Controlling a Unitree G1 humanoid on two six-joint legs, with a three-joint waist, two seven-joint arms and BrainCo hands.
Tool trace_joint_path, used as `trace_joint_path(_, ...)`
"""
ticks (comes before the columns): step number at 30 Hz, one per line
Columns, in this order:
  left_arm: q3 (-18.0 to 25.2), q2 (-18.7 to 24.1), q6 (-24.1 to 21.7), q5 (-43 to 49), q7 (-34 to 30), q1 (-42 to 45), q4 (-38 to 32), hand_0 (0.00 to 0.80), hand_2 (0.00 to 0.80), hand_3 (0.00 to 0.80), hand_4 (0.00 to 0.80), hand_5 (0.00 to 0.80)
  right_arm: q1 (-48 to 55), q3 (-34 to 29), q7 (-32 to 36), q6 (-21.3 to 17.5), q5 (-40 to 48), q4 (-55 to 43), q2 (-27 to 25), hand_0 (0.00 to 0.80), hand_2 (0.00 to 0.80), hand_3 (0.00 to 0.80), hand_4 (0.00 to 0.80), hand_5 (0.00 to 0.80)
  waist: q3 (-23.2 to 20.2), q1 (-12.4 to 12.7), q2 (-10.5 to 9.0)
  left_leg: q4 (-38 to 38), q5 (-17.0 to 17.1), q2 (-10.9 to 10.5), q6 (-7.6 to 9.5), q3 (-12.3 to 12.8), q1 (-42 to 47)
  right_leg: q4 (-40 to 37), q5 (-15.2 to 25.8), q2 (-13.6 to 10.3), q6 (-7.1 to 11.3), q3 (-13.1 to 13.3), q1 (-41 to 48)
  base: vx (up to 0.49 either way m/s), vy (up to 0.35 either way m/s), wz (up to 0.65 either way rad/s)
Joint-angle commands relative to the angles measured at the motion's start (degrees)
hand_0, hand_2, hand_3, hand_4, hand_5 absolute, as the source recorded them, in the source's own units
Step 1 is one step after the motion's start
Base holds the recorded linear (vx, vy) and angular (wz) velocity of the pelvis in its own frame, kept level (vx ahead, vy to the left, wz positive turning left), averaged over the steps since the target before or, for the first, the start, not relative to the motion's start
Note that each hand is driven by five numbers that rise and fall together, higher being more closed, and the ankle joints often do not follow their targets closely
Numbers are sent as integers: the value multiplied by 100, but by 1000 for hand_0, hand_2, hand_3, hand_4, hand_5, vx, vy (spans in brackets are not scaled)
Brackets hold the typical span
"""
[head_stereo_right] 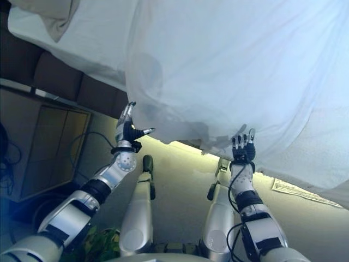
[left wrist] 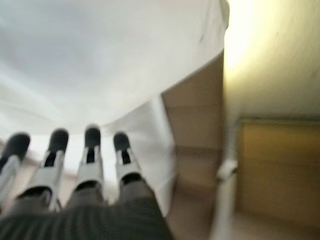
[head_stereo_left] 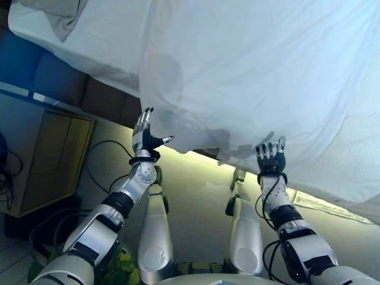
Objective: Make the bed neatly
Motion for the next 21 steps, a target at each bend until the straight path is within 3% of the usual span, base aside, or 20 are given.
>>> trace_joint_path(1, 748, -102, -382, -2841, -2896, 572, -283, 0, 0, 0, 0, 0, 1331, -667, 1230, 715, -240, -119, -306, 0, 0, 0, 0, 0, -158, -208, -168, -474, 544, -30, 496, 426, 107, 244, -502, 293, 93, 6, 467, -29, 38, -30)
trace_joint_path(4, 1047, -101, 191, -4457, -4911, 976, -434, 0, 0, 0, 0, 0, 1562, -1038, 1767, 1224, -504, 137, -523, 0, 0, 0, 0, 0, -304, -327, -158, -644, 539, 52, 455, 535, 408, 158, -534, 355, 44, 83, 649, 2, 52, -29)
trace_joint_path(10, 1518, 93, 1374, -5759, -7251, 1366, -465, 0, 0, 0, 0, 0, 1730, -1022, 1703, 1461, -662, -89, -781, 0, 0, 0, 0, 0, -557, -417, -40, -664, 463, 114, 414, 692, 758, 81, -640, 359, -49, 217, 962, 63, 84, -25)
trace_joint_path(15, 1984, -8, 1927, -6245, -7931, 1057, -425, 0, 0, 0, 0, 0, 1606, -1008, 1734, 1591, -789, 20, -854, 0, 0, 0, 0, 0, -520, -491, 4, -682, 455, 85, 421, 791, 641, 28, -646, 313, -43, 270, 881, -14, 96, -6)
trace_joint_path(21, 1977, -195, 2041, -6403, -8328, 524, -430, 0, 0, 0, 0, 0, 1441, -833, 1587, 1444, -845, -226, -741, 0, 0, 0, 0, 0, -291, -615, 7, -735, 566, -45, 436, 773, 230, -44, -483, 244, -2, 333, 513, -66, 91, -2)
